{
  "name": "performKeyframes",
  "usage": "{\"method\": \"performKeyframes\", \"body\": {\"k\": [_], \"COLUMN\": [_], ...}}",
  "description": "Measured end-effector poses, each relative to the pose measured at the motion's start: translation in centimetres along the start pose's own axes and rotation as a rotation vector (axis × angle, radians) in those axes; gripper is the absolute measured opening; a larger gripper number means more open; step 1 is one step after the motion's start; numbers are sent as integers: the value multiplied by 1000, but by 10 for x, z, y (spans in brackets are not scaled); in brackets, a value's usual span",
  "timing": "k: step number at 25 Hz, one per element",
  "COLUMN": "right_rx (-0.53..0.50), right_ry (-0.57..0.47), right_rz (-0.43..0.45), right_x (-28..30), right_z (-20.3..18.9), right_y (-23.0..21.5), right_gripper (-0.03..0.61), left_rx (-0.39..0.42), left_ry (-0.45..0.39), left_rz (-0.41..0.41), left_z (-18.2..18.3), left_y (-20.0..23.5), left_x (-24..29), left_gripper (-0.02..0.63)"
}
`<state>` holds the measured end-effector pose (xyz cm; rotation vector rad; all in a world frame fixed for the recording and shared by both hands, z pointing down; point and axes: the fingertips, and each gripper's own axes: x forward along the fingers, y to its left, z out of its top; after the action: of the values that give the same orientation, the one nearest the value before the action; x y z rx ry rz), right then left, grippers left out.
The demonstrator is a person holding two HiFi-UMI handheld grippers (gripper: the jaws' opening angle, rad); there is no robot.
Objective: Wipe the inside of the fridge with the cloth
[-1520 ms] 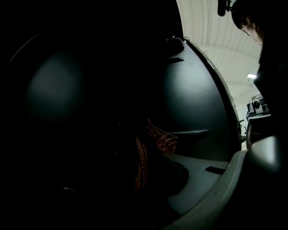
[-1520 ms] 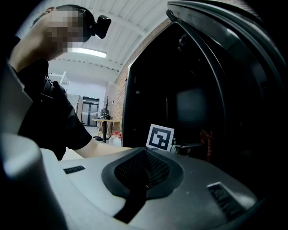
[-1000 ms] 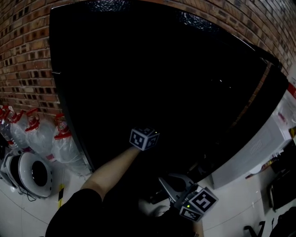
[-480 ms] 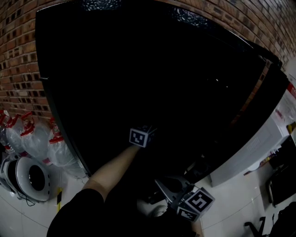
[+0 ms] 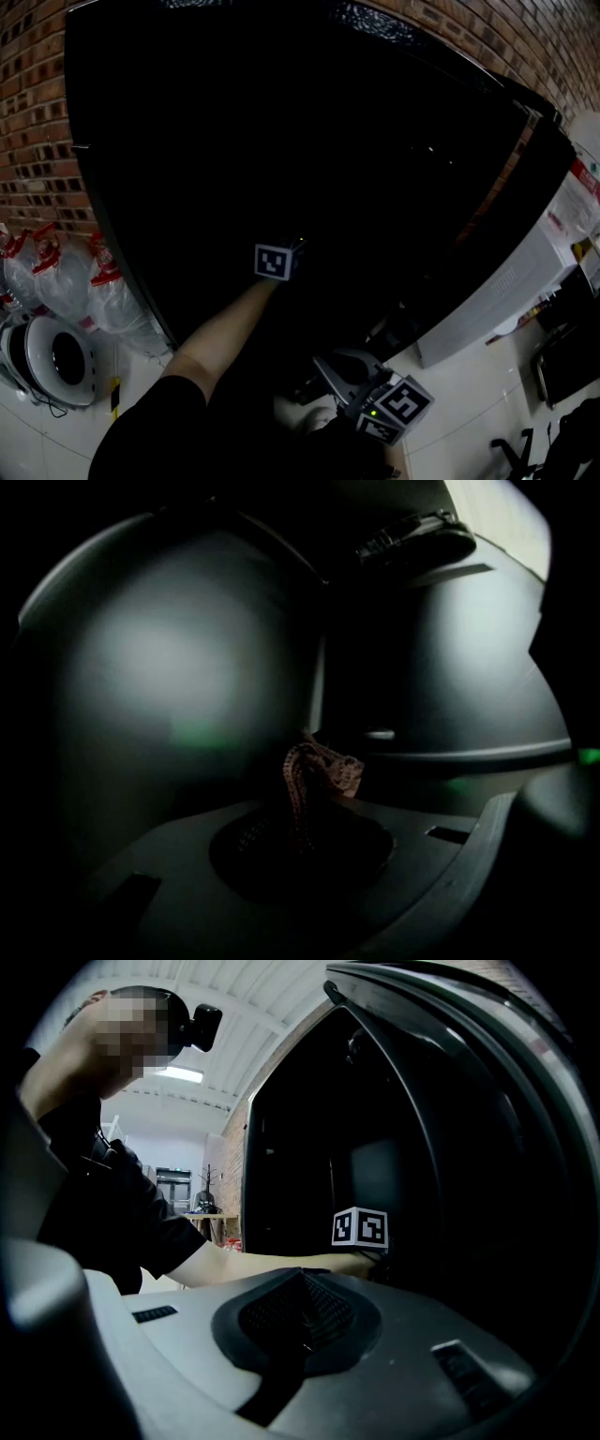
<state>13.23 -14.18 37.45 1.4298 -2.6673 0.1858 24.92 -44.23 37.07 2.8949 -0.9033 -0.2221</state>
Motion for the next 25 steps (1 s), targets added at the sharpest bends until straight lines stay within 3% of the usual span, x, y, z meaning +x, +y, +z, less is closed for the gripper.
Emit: {"method": "performKeyframes", "body": {"k": [5,8,11,14,18,21,25], "right_rx": [-18,-17,-19,-28,-40,-42,-44], "right_ry": [-3,-8,-21,-31,-37,-41,-43], "right_rz": [47,74,108,138,156,151,138], "right_x": [7,6,4,4,2,-1,-3], "right_z": [0,4,7,9,10,10,11], "right_y": [12,18,29,41,51,53,53], "right_gripper": [3,3,3,3,3,3,3], "left_rx": [23,85,200,331,386,437,483], "left_ry": [-37,-25,73,162,256,331,393], "left_rz": [-73,-193,-332,-413,-574,-621,-591], "left_z": [25,29,10,-8,-25,-43,-57], "left_y": [-23,-58,-97,-122,-148,-160,-163], "left_x": [-51,-89,-130,-158,-178,-172,-145], "left_gripper": [49,49,49,49,49,49,49]}}
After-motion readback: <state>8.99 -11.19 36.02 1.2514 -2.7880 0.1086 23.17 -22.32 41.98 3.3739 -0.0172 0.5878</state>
